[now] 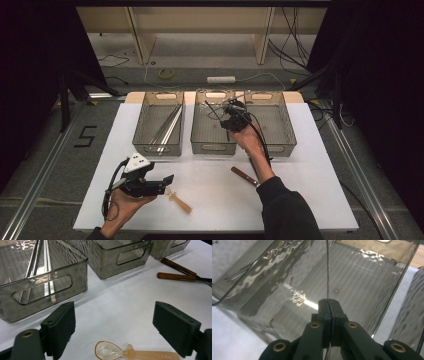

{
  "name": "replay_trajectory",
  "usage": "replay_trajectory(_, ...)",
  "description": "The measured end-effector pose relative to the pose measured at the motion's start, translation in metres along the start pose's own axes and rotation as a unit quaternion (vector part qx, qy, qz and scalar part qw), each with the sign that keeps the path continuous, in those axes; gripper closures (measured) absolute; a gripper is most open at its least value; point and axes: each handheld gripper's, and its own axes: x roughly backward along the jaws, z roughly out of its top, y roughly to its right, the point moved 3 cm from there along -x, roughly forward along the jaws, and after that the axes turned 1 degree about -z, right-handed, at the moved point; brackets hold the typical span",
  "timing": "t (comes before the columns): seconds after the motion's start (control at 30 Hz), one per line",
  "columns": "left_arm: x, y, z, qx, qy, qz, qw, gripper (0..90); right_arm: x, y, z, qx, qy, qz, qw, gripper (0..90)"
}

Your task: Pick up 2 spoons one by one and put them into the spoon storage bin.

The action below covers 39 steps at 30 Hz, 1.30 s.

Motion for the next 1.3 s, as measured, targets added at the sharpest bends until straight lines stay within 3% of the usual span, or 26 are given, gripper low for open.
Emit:
replay_trajectory(0.4, -0.001, 0.001, 0.000, 0.001, -0.003, 0.000, 1.0000, 18.0, -0.012, 0.006, 0.005, -0.019, -0.007, -0.018, 0.9996, 88.9)
replay_trajectory(0.5, -0.001, 0.001, 0.000, 0.001, -0.004, 0.000, 1.0000, 18.0, -0.013, 0.007, 0.005, -0.025, -0.004, -0.010, 0.9996, 77.5)
replay_trajectory(0.6, -0.001, 0.000, -0.001, -0.003, -0.007, 0.000, 1.0000, 18.1, -0.011, 0.006, 0.004, -0.016, -0.004, 0.004, 0.9999, 73.8)
replay_trajectory(0.77, -0.002, -0.001, -0.001, 0.003, -0.009, 0.002, 1.0000, 18.1, 0.002, 0.003, 0.003, -0.011, 0.004, 0.029, 0.9995, 61.4)
replay_trajectory(1.0, -0.004, -0.008, -0.002, 0.026, -0.031, 0.004, 0.9992, 19.4, 0.032, -0.012, -0.013, 0.022, 0.030, 0.062, 0.9974, 45.1)
replay_trajectory(1.3, -0.004, -0.013, -0.002, 0.055, -0.047, 0.011, 0.9973, 22.5, 0.070, -0.031, -0.042, 0.046, 0.069, 0.089, 0.9925, 37.2)
